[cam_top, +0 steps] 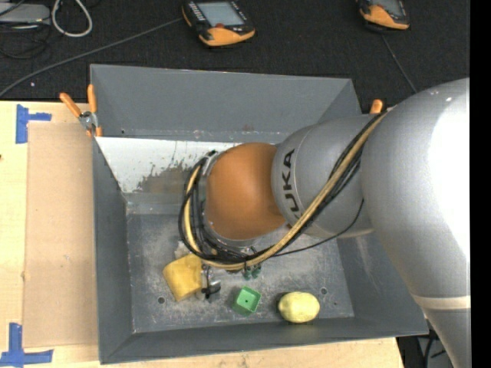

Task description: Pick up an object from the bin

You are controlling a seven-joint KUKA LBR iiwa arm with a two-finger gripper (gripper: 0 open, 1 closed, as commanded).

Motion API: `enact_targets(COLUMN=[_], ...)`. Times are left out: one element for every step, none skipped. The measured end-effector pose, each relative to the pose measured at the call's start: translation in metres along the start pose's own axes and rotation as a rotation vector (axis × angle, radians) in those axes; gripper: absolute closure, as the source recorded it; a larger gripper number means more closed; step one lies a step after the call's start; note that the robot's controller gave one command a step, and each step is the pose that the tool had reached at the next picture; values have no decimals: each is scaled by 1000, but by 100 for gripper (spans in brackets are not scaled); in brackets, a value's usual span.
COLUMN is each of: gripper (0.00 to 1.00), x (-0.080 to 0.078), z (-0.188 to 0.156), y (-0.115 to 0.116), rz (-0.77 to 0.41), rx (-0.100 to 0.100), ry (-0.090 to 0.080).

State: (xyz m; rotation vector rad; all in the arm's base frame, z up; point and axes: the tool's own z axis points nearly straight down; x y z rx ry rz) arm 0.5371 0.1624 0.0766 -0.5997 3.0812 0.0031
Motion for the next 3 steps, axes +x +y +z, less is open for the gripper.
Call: enact_targets(gripper=[100,100,100], x=[2,0,2], z=[-32,-56,-70], y=[1,1,2], rz=[1,3,5], rx=[-1,-1,-2], ry=[7,2,8])
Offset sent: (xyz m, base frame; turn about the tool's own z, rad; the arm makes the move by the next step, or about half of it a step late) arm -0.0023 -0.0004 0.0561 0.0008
